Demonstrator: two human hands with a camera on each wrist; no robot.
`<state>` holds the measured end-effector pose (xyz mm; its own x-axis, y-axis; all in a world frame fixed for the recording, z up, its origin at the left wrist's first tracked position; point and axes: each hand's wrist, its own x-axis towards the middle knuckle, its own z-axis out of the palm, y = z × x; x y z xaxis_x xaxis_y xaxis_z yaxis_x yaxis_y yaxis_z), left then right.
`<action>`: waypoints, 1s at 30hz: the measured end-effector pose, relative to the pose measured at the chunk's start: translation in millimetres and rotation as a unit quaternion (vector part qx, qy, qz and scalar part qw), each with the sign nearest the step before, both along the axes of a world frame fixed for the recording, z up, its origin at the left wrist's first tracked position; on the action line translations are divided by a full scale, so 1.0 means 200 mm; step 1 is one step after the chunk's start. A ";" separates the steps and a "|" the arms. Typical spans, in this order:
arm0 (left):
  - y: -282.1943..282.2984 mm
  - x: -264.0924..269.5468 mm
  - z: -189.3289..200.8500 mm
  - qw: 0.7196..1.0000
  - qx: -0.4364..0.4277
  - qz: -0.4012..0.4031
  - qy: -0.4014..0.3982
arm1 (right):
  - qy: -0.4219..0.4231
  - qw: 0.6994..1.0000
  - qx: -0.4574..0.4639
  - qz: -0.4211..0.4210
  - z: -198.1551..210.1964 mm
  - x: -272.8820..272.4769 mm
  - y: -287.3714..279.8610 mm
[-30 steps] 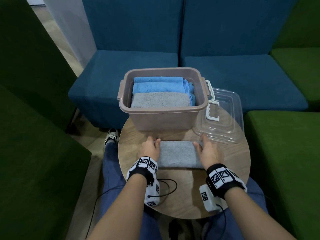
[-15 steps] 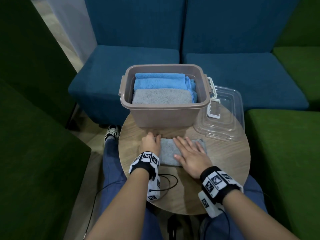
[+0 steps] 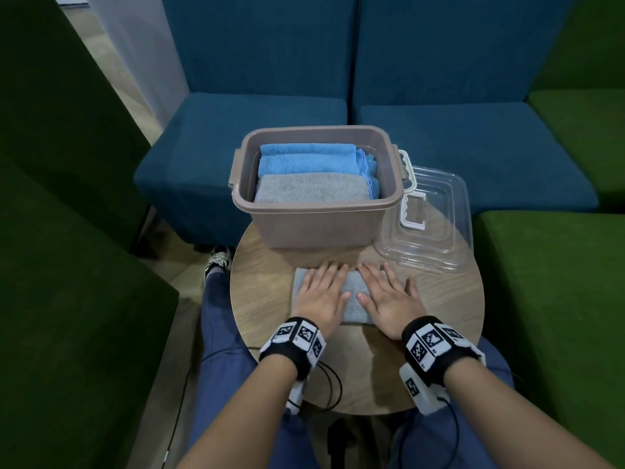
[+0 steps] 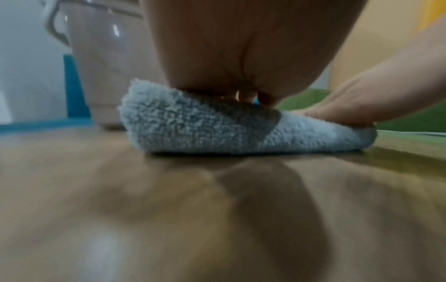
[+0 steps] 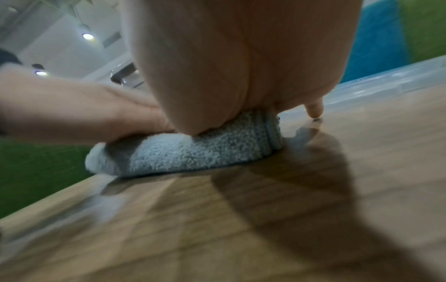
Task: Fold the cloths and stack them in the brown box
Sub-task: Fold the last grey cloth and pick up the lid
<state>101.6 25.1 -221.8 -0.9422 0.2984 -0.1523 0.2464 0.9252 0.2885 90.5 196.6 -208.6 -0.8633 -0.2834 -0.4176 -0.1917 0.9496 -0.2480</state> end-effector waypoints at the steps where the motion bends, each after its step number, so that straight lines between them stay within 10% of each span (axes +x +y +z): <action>1: -0.04 0.00 -0.02 1.000 0.002 0.021 -0.002 | -0.001 1.000 -0.001 0.002 0.01 0.00 0.00; 7: -0.16 -0.02 -0.03 0.992 -0.009 0.101 -0.078 | 0.040 0.996 0.078 0.024 0.06 -0.02 -0.10; 23: -0.18 -0.07 0.04 0.988 0.042 0.133 -0.063 | 0.010 0.993 -0.112 -0.041 0.02 -0.07 0.08; 30: -0.32 0.00 0.26 0.905 0.380 0.183 -0.054 | -0.014 0.938 -0.332 -0.101 0.27 -0.02 0.09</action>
<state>100.7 -39.2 -169.8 -0.9910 0.0268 -0.1310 -0.1037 0.4636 0.8800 87.3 214.8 -154.8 -0.9190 -0.3202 -0.2299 -0.0093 0.6006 -0.7995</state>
